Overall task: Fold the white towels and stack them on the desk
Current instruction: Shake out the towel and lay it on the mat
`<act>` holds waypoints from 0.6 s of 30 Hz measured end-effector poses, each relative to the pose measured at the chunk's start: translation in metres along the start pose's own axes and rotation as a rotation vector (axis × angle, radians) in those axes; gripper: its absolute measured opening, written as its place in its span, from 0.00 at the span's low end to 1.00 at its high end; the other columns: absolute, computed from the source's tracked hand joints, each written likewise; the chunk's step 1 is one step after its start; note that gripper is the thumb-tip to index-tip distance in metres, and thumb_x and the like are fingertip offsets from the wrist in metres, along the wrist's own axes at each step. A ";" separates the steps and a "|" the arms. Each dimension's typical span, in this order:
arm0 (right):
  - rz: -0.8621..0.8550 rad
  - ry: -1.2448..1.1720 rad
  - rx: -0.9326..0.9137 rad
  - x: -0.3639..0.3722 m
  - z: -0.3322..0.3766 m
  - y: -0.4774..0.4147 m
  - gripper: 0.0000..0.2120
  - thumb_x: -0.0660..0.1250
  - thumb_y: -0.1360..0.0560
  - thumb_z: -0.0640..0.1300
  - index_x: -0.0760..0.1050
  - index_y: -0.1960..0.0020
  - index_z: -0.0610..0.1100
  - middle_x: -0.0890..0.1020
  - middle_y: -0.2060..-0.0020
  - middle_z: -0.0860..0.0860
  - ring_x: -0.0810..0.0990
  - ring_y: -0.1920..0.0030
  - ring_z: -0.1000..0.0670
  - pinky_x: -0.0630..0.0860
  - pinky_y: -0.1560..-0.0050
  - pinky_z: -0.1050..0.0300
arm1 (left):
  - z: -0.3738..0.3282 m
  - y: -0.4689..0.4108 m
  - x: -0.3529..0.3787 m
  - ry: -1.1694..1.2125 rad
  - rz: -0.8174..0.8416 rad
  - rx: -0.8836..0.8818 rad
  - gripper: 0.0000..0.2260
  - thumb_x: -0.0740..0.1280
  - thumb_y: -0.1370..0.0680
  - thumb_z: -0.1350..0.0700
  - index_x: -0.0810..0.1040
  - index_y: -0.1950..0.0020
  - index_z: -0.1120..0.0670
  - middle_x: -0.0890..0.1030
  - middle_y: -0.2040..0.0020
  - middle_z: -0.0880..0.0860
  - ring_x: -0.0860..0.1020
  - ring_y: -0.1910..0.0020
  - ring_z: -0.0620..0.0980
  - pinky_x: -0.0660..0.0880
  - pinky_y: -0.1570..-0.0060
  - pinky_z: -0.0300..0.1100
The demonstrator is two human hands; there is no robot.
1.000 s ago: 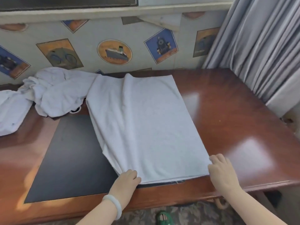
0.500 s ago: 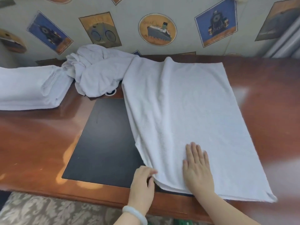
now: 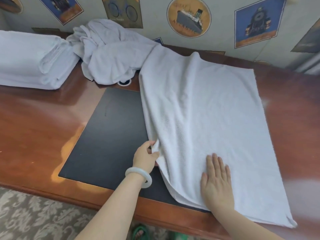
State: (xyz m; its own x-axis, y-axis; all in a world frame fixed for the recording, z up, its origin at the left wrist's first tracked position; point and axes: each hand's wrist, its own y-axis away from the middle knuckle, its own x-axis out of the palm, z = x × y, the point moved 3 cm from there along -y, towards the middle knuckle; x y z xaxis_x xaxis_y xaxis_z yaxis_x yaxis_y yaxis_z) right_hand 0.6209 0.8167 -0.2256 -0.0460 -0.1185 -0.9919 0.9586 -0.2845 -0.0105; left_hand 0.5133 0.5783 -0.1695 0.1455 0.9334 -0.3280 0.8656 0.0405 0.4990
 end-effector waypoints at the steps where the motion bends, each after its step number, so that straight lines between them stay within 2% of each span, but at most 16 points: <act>1: 0.006 0.010 0.001 0.001 0.000 0.001 0.29 0.47 0.21 0.48 0.59 0.22 0.42 0.60 0.22 0.47 0.56 0.22 0.48 0.46 0.23 0.48 | 0.000 0.007 -0.011 -0.017 -0.067 0.015 0.12 0.64 0.22 0.64 0.79 0.43 0.52 0.81 0.54 0.53 0.81 0.61 0.52 0.78 0.64 0.38; 3: 0.015 0.024 -0.002 0.003 -0.002 0.001 0.29 0.45 0.21 0.48 0.56 0.21 0.43 0.58 0.22 0.48 0.54 0.22 0.49 0.44 0.22 0.48 | 0.011 0.034 -0.037 -0.097 -0.260 0.060 0.10 0.63 0.25 0.64 0.79 0.54 0.49 0.80 0.62 0.52 0.78 0.66 0.53 0.72 0.68 0.40; 4: 0.011 0.025 -0.003 0.003 -0.002 0.001 0.29 0.45 0.21 0.49 0.56 0.21 0.43 0.57 0.22 0.48 0.53 0.21 0.49 0.44 0.22 0.49 | 0.025 0.052 -0.047 -0.101 -0.313 0.071 0.10 0.64 0.26 0.65 0.78 0.56 0.49 0.79 0.64 0.53 0.77 0.67 0.53 0.72 0.68 0.42; 5: 0.006 0.022 -0.001 0.002 -0.003 0.001 0.29 0.45 0.21 0.49 0.55 0.21 0.43 0.56 0.21 0.48 0.52 0.21 0.50 0.43 0.22 0.49 | 0.040 0.072 -0.053 -0.051 -0.295 0.052 0.11 0.64 0.25 0.66 0.78 0.56 0.49 0.80 0.63 0.54 0.78 0.66 0.53 0.74 0.67 0.44; 7: 0.005 0.012 0.005 0.002 -0.002 0.001 0.29 0.44 0.21 0.50 0.55 0.21 0.43 0.55 0.21 0.49 0.50 0.21 0.51 0.41 0.22 0.50 | 0.065 0.099 -0.050 0.168 -0.110 -0.029 0.10 0.64 0.22 0.67 0.81 0.52 0.53 0.83 0.56 0.55 0.82 0.59 0.51 0.80 0.56 0.45; 9: 0.007 0.004 0.002 0.000 0.000 0.002 0.30 0.43 0.21 0.50 0.55 0.21 0.44 0.55 0.21 0.49 0.50 0.21 0.51 0.39 0.22 0.52 | 0.074 0.103 -0.045 0.416 0.074 -0.098 0.14 0.57 0.19 0.68 0.83 0.46 0.60 0.84 0.47 0.56 0.82 0.45 0.53 0.77 0.42 0.46; 10: 0.006 0.000 0.000 -0.001 0.001 0.002 0.30 0.43 0.21 0.50 0.55 0.21 0.43 0.55 0.21 0.49 0.50 0.21 0.51 0.39 0.22 0.52 | 0.070 0.099 -0.044 0.555 0.148 -0.109 0.17 0.53 0.19 0.70 0.82 0.43 0.63 0.83 0.44 0.58 0.80 0.41 0.55 0.76 0.39 0.47; 13: 0.003 -0.001 0.003 -0.004 0.002 0.001 0.30 0.43 0.21 0.50 0.56 0.21 0.43 0.57 0.22 0.49 0.52 0.21 0.50 0.38 0.22 0.53 | 0.035 0.078 -0.039 0.975 0.286 -0.115 0.19 0.52 0.19 0.70 0.76 0.34 0.64 0.79 0.35 0.61 0.78 0.37 0.56 0.78 0.41 0.44; 15: 0.001 0.005 0.003 -0.005 0.004 0.002 0.30 0.43 0.21 0.50 0.56 0.21 0.43 0.57 0.22 0.49 0.52 0.21 0.50 0.40 0.22 0.52 | 0.004 0.072 -0.021 1.131 0.458 -0.091 0.19 0.54 0.18 0.69 0.73 0.30 0.61 0.78 0.35 0.56 0.80 0.43 0.50 0.79 0.50 0.38; 16: -0.008 0.003 0.003 -0.005 0.003 0.002 0.30 0.44 0.22 0.49 0.57 0.21 0.43 0.58 0.22 0.48 0.53 0.22 0.50 0.40 0.22 0.52 | -0.014 0.070 -0.010 1.077 0.539 -0.036 0.19 0.56 0.18 0.68 0.72 0.28 0.59 0.79 0.38 0.54 0.80 0.48 0.47 0.78 0.55 0.37; 17: -0.020 0.008 -0.008 -0.004 0.002 0.002 0.30 0.45 0.22 0.47 0.58 0.21 0.42 0.59 0.22 0.47 0.54 0.22 0.48 0.42 0.22 0.51 | -0.032 0.069 0.001 0.897 0.592 0.050 0.21 0.56 0.18 0.68 0.70 0.26 0.56 0.78 0.41 0.52 0.79 0.52 0.46 0.77 0.57 0.37; 18: -0.024 0.030 -0.030 -0.003 0.000 0.002 0.31 0.48 0.24 0.44 0.59 0.22 0.39 0.60 0.23 0.45 0.54 0.22 0.47 0.43 0.23 0.49 | -0.049 0.065 0.013 0.594 0.611 0.153 0.24 0.57 0.18 0.68 0.67 0.24 0.52 0.76 0.42 0.51 0.77 0.53 0.46 0.76 0.56 0.38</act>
State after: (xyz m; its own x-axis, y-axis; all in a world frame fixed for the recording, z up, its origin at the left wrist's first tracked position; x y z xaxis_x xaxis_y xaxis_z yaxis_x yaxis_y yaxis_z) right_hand 0.6226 0.8166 -0.2224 -0.0609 -0.0837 -0.9946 0.9653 -0.2584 -0.0374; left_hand 0.5482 0.6106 -0.1022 0.3687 0.8091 0.4576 0.7785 -0.5378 0.3236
